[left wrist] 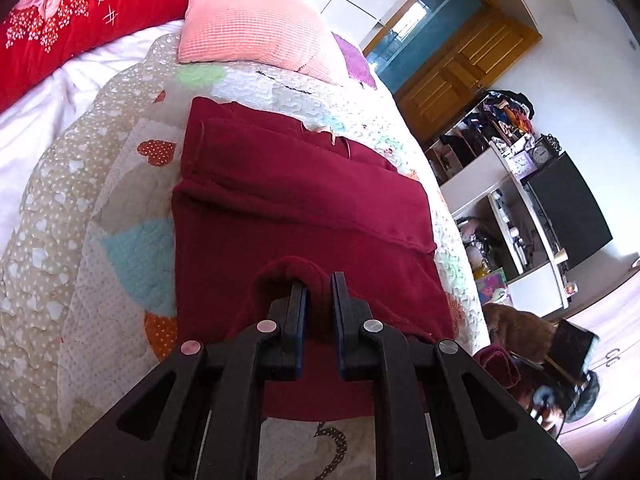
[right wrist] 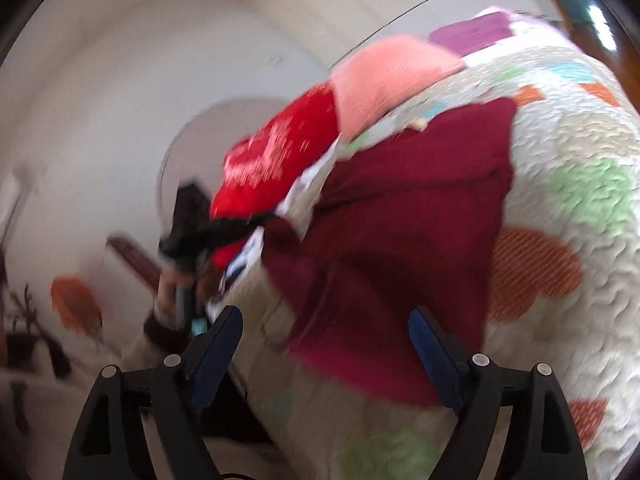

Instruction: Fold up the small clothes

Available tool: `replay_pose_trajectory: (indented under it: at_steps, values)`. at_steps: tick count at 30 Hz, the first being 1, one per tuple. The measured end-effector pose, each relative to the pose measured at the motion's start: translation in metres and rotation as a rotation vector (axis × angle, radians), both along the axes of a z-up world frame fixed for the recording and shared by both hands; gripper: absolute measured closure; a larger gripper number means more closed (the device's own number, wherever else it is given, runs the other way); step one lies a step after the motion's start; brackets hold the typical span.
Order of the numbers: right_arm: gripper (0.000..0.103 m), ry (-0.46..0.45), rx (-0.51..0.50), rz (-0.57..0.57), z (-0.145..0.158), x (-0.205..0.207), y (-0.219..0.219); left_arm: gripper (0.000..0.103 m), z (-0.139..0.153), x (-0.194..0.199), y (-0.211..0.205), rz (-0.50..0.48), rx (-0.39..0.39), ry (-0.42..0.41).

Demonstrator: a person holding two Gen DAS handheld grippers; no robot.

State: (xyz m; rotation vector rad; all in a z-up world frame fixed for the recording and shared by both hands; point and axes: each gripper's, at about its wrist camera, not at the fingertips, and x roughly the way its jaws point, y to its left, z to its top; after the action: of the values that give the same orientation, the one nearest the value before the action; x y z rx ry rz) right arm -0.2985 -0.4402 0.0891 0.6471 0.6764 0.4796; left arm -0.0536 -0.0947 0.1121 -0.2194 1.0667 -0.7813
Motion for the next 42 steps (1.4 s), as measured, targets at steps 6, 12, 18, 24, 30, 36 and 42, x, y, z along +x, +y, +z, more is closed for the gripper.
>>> replay_pose_trajectory:
  at_steps: [6,12,18,24,30,36,42]
  values:
    - [0.017,-0.047,-0.382,-0.026,0.0,-0.011,0.042,0.093,-0.002,0.0,0.0,0.009,0.001,0.004]
    - [0.094,-0.035,-0.444,-0.083,-0.015,0.022,0.035,0.093,0.0,0.016,0.002,0.048,-0.011,-0.001]
    - [0.095,-0.162,-0.347,-0.268,0.027,0.101,-0.02,0.093,0.022,0.075,-0.012,0.134,-0.029,-0.076]
    - [0.095,-0.096,-0.396,-0.345,0.029,0.202,-0.062,0.093,0.0,0.154,-0.041,0.219,0.012,-0.071]
    - [0.094,0.098,-0.376,-0.433,-0.021,0.298,-0.102,0.09,-0.036,0.201,-0.06,0.21,0.013,-0.037]
    - [0.052,0.144,-0.382,-0.517,-0.011,0.299,-0.124,0.04,-0.02,0.2,-0.043,0.231,-0.003,-0.061]
    - [0.048,0.045,-0.367,-0.409,0.021,0.278,-0.092,0.029,-0.006,0.18,-0.036,0.247,0.001,-0.109]
